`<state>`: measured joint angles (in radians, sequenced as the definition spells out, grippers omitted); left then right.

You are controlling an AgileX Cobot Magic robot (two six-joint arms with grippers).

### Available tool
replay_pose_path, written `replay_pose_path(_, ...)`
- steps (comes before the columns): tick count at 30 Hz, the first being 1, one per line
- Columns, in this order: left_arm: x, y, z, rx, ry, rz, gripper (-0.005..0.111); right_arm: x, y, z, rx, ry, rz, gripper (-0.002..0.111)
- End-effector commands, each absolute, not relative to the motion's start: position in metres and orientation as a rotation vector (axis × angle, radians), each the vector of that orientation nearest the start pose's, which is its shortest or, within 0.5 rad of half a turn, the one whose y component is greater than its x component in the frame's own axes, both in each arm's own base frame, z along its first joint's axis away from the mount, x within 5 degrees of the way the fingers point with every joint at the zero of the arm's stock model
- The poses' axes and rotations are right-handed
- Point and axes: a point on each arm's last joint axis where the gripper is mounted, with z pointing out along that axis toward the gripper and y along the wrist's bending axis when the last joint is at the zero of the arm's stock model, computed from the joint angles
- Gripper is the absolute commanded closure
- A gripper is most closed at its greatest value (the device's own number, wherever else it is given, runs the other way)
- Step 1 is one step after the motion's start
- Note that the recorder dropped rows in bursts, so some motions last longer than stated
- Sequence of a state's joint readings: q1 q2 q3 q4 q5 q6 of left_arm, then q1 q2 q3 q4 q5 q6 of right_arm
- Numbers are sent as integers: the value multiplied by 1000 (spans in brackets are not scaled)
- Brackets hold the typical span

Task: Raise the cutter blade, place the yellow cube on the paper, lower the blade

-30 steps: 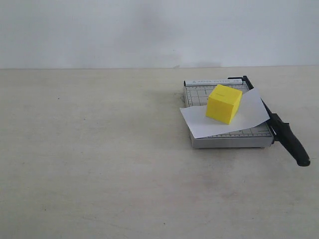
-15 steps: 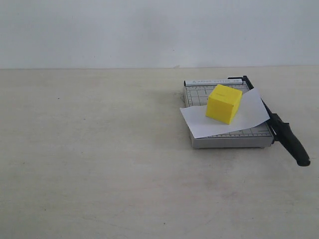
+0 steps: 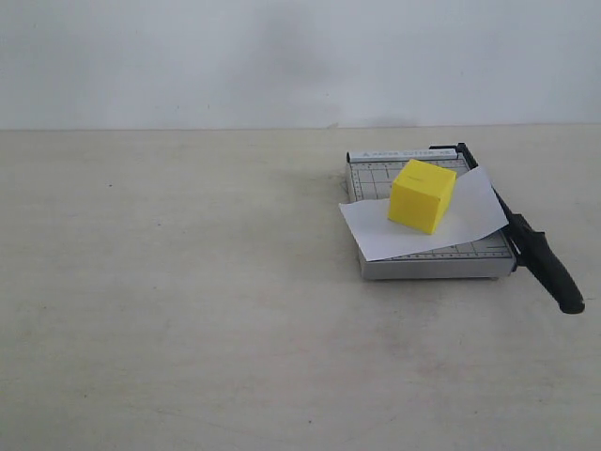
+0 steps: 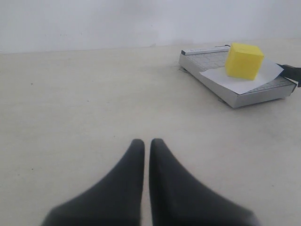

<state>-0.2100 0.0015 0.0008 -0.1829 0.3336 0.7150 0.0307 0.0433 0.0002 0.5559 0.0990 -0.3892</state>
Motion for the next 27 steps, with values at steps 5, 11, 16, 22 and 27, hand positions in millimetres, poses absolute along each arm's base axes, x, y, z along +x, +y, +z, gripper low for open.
replay_pose_path(5, 52, -16, 185, 695, 1657, 187, 102, 59, 7, 195, 128, 1703, 243, 108)
replay_pose_path(11, 52, -16, 185, 695, 1657, 187, 102, 59, 7, 195, 112, 1705, 224, 108)
replay_pose_path(16, 52, -16, 185, 695, 1657, 187, 102, 59, 7, 195, 97, 1701, 210, 108)
replay_pose_path(22, 52, -16, 185, 695, 1657, 187, 102, 58, 6, 195, 109, 1694, 205, 108)
replay_pose_path(27, 52, -16, 185, 695, 1657, 187, 102, 57, 1, 197, 188, 1660, 135, 108)
